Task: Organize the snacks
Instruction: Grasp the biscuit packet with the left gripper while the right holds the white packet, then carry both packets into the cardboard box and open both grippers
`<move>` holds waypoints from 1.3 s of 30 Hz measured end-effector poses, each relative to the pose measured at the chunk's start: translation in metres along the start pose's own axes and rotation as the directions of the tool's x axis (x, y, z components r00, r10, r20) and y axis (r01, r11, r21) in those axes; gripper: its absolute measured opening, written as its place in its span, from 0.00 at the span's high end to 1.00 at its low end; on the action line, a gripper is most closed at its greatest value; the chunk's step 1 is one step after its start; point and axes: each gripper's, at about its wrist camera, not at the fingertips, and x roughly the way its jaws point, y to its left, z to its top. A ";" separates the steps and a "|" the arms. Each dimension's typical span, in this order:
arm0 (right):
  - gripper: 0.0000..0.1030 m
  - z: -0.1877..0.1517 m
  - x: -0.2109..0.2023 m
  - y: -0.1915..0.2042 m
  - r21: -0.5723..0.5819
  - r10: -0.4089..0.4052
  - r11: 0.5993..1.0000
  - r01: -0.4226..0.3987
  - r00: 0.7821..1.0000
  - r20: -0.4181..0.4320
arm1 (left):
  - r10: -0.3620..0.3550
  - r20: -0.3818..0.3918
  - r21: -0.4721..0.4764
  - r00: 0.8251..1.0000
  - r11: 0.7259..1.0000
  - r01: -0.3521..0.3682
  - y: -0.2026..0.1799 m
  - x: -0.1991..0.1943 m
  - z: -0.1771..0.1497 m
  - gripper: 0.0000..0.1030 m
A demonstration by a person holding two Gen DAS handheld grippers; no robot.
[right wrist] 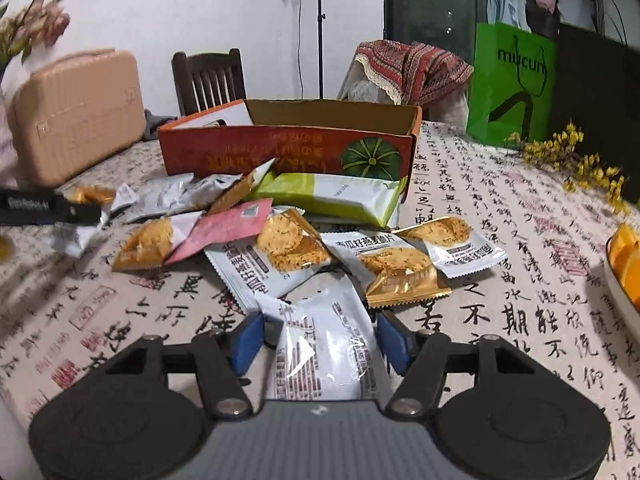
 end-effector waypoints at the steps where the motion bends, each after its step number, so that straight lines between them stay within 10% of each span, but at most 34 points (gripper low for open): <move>1: 0.54 0.000 -0.001 -0.001 0.003 0.003 1.000 -0.003 1.000 0.002 | -0.003 0.001 0.002 1.000 1.000 0.003 -0.001 -0.001 0.000 0.62; 39: 0.58 0.083 -0.014 -0.014 0.087 -0.035 0.996 0.013 0.964 0.264 | -0.111 0.153 0.042 0.982 0.993 0.106 -0.050 -0.010 0.061 0.62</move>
